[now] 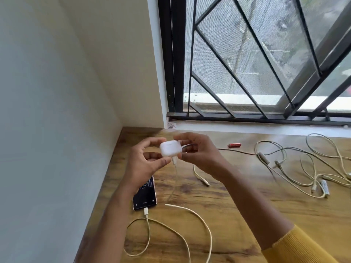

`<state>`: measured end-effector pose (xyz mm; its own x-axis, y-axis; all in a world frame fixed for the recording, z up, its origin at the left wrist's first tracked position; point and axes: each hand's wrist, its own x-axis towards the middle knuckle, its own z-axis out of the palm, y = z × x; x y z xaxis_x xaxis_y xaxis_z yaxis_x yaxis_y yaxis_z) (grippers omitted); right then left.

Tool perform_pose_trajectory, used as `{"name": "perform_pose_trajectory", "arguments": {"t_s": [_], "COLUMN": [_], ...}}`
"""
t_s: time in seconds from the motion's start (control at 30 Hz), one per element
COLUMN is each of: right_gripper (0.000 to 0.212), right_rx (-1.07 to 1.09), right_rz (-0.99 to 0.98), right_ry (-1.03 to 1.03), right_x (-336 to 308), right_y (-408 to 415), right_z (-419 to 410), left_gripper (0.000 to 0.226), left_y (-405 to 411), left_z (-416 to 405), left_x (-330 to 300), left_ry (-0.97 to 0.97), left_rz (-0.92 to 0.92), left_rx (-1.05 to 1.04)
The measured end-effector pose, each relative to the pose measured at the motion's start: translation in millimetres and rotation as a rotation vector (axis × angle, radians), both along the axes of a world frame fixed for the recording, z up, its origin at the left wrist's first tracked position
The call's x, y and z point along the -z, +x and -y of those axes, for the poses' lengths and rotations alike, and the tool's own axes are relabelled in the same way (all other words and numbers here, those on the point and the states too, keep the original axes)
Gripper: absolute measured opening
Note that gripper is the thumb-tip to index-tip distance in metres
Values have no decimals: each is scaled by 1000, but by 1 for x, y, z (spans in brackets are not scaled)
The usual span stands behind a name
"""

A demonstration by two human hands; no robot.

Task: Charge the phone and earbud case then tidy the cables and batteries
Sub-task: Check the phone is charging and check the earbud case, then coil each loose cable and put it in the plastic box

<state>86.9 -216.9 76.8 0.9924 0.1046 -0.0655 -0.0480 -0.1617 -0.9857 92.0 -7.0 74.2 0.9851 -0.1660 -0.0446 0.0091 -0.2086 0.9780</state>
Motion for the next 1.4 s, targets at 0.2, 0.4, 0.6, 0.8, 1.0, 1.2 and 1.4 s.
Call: {"name": "perform_pose_trajectory", "arguments": {"t_s": [0.2,0.4,0.6,0.8,1.0,1.2,1.4], "right_gripper": [47,51,53,51,54,48,28], "right_rx": [61,13,-20,-36,2,98,263], "right_rz": [-84,-82,-105,-81,-65,-28,39], "right_ry": [-249,-539,-668,-759,-751,-681,-632], "right_x": [47,85,102,114,108,92,73], "right_y": [16,29,30,23,17,-3,-39], "right_z": [-9,-20,-24,-28,-30,-17,1], "left_gripper": [55,46,45,45,47,37,25], "left_y": [21,30,34,28,27,9,-28], "left_z": [3,15,21,23,23,34,52], "left_x": [51,75,97,111,109,87,68], "left_ry": [261,545,635,647,683,611,437], "left_rz": [-98,-32,6,26,52,158,129], "left_rx": [-18,-59,-42,-53,-30,-24,99]}}
